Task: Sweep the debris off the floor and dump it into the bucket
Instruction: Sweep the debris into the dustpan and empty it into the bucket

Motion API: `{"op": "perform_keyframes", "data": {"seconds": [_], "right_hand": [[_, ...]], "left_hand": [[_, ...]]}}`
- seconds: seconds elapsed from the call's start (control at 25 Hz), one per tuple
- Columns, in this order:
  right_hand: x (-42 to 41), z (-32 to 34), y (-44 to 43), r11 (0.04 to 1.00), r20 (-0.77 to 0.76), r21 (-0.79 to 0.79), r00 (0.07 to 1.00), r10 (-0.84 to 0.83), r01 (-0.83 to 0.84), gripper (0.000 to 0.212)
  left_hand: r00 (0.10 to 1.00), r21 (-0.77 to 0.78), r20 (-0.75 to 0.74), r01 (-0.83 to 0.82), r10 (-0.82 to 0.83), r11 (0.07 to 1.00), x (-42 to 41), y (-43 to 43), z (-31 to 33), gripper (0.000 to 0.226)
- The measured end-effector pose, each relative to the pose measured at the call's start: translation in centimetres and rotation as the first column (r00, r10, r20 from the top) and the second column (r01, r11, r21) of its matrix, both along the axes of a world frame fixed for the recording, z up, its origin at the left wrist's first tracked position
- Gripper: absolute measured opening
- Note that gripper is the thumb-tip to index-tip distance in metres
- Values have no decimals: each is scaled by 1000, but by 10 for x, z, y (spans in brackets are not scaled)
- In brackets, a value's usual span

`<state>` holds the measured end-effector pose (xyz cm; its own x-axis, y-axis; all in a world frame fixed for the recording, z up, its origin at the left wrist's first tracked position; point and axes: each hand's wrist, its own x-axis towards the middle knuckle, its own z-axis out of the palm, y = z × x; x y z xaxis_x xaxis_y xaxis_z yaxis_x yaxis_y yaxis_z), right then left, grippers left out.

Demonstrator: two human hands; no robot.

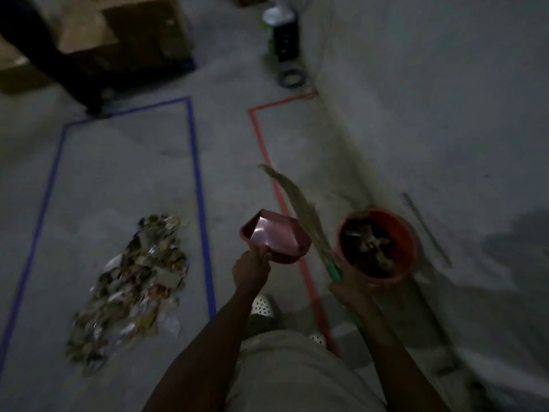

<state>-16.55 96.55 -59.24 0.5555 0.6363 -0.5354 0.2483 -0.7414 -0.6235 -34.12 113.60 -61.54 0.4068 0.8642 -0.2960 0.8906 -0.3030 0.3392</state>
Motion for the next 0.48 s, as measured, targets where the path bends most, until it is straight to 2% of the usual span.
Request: {"op": "perform_keyframes", "data": {"seconds": [0.08,0.2,0.4,0.48], "right_hand": [[-22,-1,30,986,-10,-16,986,168,-168,89],[-70,-3,68,909,1,-53,910,415,-414,94],[-173,-12,125,725,-4,-52,726,687,-687,95],[-215,-14,145,672,-23,-63,674,738,-738,94]], "left_hand": [[989,11,-34,-146,147,989,-55,1,1,34],[931,28,-56,-358,359,933,-140,-4,0,41],[770,24,-12,-637,637,770,-273,-26,-3,45],[707,30,-35,-705,706,708,-319,-35,-4,45]]}}
